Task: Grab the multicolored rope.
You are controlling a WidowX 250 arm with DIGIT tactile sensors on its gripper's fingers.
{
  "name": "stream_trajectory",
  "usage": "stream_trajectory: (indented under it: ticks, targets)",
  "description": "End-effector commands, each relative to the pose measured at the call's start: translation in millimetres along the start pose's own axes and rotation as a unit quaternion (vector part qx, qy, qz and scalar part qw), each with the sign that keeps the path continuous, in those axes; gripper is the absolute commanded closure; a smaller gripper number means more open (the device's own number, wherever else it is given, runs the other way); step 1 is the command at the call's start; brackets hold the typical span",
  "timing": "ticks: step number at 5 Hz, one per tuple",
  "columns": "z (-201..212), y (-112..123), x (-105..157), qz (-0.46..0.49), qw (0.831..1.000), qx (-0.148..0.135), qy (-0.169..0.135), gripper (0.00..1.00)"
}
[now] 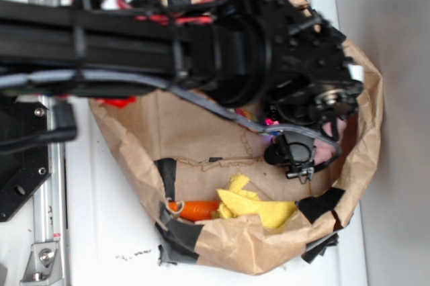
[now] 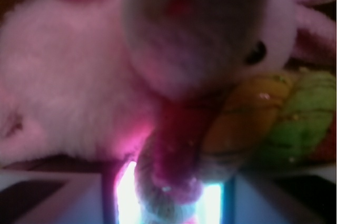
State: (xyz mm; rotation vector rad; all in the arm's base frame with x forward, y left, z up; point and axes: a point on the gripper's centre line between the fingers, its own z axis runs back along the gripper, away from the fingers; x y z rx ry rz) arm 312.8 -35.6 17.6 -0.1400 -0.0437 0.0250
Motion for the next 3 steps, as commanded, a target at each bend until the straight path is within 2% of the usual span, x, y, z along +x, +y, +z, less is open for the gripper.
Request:
stream_trajectory:
  ticks: [1,2,3]
  targets:
    - [103,0,-39,-0.010,0.997,0.002,-0.072,1.00]
    - [157,10,-62,-0.007,0.997,0.019,-0.074,1.00]
    - [175,12,-70,-0.005,0.998,0.033,-0.061,1.00]
